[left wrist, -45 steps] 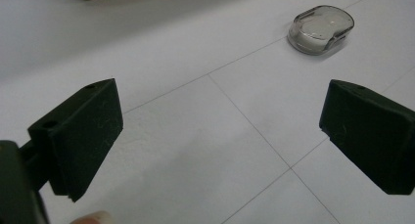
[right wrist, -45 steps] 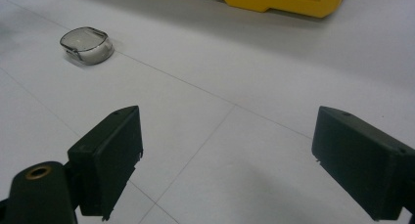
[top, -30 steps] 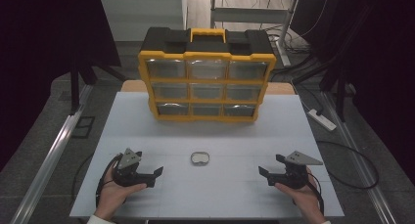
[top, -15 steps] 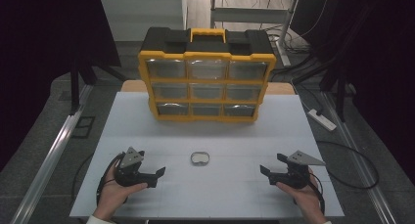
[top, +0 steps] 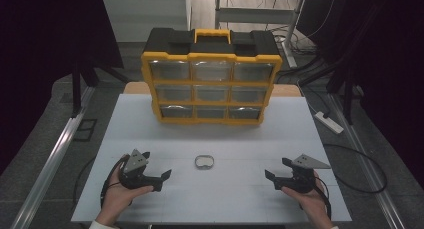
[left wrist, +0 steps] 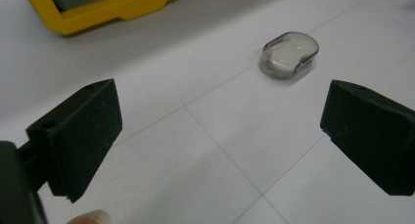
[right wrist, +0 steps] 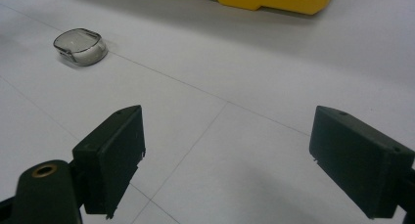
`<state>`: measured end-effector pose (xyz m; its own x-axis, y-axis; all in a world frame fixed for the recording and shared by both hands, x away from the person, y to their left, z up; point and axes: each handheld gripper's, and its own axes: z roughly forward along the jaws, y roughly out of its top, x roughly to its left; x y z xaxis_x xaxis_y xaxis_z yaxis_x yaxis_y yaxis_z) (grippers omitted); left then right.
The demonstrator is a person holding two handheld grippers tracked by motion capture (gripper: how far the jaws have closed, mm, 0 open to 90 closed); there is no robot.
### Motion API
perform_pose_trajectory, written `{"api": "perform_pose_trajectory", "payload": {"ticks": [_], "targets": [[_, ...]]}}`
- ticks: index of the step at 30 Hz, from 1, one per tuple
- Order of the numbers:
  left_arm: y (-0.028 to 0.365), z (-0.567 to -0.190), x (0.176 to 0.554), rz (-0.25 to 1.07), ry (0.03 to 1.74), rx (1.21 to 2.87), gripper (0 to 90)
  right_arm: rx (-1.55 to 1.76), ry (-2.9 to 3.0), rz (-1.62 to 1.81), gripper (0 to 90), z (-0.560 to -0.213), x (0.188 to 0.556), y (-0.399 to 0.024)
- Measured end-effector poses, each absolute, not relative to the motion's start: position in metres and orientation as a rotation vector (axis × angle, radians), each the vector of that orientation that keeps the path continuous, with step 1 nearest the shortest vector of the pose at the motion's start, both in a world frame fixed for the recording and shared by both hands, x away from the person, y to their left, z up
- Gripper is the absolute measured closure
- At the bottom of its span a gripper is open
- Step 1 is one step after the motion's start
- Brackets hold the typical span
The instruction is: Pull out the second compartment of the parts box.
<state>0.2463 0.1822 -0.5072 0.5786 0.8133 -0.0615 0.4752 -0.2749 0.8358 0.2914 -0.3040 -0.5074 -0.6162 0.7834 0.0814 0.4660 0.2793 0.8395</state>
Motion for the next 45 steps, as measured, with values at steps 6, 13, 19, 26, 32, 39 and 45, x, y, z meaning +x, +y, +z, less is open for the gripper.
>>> {"api": "perform_pose_trajectory", "payload": {"ticks": [6, 13, 19, 26, 32, 39, 45], "targets": [[0.178, -0.506, 0.247, 0.483, 1.021, 1.947, 3.6, 1.123, 2.215, 1.261, 12.7, -0.508, 0.292, -0.302], [0.170, -0.502, 0.250, 0.505, 0.978, 1.963, 3.9, 1.127, 2.220, 1.256, 12.7, -0.509, 0.292, -0.302], [0.163, -0.500, 0.251, 0.513, 0.953, 1.975, 3.8, 1.128, 2.220, 1.254, 12.7, -0.509, 0.292, -0.302], [0.157, -0.498, 0.252, 0.515, 0.930, 1.983, 3.8, 1.131, 2.217, 1.256, 12.7, -0.509, 0.292, -0.302], [0.150, -0.497, 0.253, 0.518, 0.907, 1.991, 3.9, 1.129, 2.219, 1.251, 12.7, -0.509, 0.292, -0.302], [0.141, -0.496, 0.254, 0.521, 0.873, 2.009, 4.0, 1.128, 2.218, 1.247, 12.7, -0.509, 0.292, -0.302], [0.136, -0.496, 0.254, 0.525, 0.858, 2.016, 4.1, 1.130, 2.220, 1.246, 12.7, -0.509, 0.292, -0.301]]}}
